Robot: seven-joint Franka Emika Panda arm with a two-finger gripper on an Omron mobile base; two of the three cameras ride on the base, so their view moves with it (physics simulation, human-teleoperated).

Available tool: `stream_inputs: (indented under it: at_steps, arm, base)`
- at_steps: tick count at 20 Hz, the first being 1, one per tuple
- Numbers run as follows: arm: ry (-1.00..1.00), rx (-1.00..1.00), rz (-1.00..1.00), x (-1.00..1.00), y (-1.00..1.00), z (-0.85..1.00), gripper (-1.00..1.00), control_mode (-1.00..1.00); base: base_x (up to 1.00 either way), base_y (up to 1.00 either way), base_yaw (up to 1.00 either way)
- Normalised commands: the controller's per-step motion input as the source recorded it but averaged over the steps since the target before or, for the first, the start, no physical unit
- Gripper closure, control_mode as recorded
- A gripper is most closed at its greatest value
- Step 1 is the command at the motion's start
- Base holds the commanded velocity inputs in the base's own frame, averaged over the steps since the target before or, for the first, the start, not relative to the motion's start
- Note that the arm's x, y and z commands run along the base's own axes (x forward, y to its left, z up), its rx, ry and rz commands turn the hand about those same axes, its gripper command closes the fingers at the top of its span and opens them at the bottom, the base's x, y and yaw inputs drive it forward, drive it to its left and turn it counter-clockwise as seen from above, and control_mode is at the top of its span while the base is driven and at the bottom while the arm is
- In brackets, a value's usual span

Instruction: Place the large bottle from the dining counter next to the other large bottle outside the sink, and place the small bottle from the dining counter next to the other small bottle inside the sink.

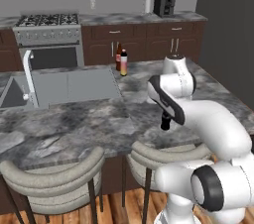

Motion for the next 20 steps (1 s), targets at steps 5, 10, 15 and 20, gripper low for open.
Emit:
stream_inputs:
  at_steps: [5, 10, 15, 20]
  arm:
    - [0.06, 0.0, -0.02, -0.86, 0.0, 0.37, 1.0, -1.0]
    - [0.09, 0.0, -0.01, -0.88, 0.0, 0.25, 1.0, -1.0]
    - [0.04, 0.0, -0.01, -0.83, 0.0, 0.22, 1.0, -1.0]
    - [-0.01, 0.0, 0.01, -0.28, 0.01, 0.09, 1.0, -1.0]
  base:
    - [0.0, 0.0, 0.0]
    - [0.0, 0.0, 0.0]
    - [0.0, 0.0, 0.0]
    - [0.0, 0.0, 0.0]
